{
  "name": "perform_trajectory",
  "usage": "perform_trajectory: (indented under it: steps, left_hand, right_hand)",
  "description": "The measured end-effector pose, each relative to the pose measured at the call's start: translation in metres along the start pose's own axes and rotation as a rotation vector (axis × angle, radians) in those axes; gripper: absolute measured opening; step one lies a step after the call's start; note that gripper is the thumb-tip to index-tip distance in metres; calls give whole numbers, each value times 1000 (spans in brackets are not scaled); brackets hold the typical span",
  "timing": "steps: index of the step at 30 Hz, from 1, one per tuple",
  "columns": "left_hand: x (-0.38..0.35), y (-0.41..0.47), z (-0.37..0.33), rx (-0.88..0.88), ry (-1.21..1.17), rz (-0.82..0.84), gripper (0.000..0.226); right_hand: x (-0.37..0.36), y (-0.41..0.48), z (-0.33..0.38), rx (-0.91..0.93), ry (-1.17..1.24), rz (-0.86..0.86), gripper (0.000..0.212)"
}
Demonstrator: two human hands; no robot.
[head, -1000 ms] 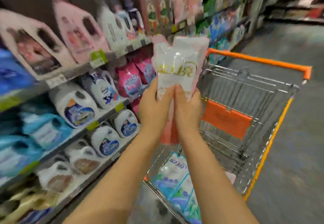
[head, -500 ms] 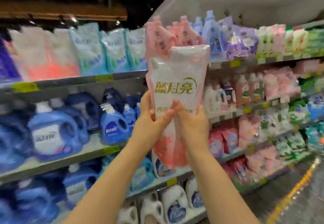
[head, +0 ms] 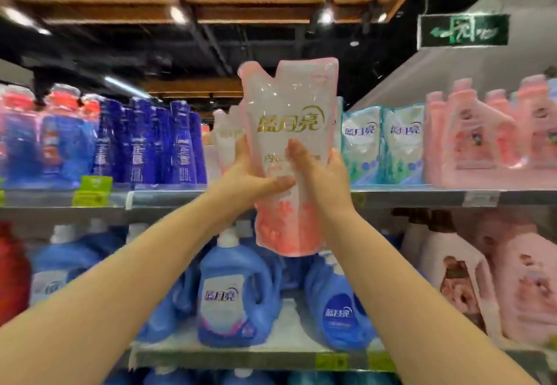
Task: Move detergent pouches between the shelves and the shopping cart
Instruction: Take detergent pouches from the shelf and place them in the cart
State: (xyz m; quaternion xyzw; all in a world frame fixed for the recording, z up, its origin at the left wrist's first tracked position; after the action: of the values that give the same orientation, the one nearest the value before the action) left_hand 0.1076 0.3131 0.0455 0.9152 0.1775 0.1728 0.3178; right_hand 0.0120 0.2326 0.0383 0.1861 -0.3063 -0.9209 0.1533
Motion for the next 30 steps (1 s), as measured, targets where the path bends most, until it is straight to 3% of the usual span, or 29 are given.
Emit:
perform_trajectory:
  steps: [7,11,15,19,25,30]
  left_hand:
    - [64,107,31,35,-47,-82,87]
    - [96,162,45,20,-24,-162,89]
    - [121,196,67,47,-12,-183,90]
    - [138,212,100,98,18,-173,86]
    - [160,226,140,147,-15,-136,74]
    - [172,237,159,147,-47,-92,86]
  right_hand:
    - [-72,120,-35,92,-16,148,43]
    - [-115,180,-56,101,-11,219,67]
    - [-146,214,-83,102,5,287,67]
    - [-160,226,-111,36,-55,266,61]
    - [-175,225,-147,-102,-97,248,68]
    - [-183,232,-162,-146,-156,187,73]
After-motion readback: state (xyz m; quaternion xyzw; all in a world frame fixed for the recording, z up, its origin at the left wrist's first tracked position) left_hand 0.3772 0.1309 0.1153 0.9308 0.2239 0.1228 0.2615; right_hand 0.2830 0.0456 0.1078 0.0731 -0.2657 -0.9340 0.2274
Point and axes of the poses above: each hand's wrist, its own y-axis towards the middle knuckle, its own x-axis out of the back of the hand, z = x × y, the point moved 3 cm from there along y, towards the middle knuckle, and after that the axes turned 1 degree about -z, right-handed, at the moved point
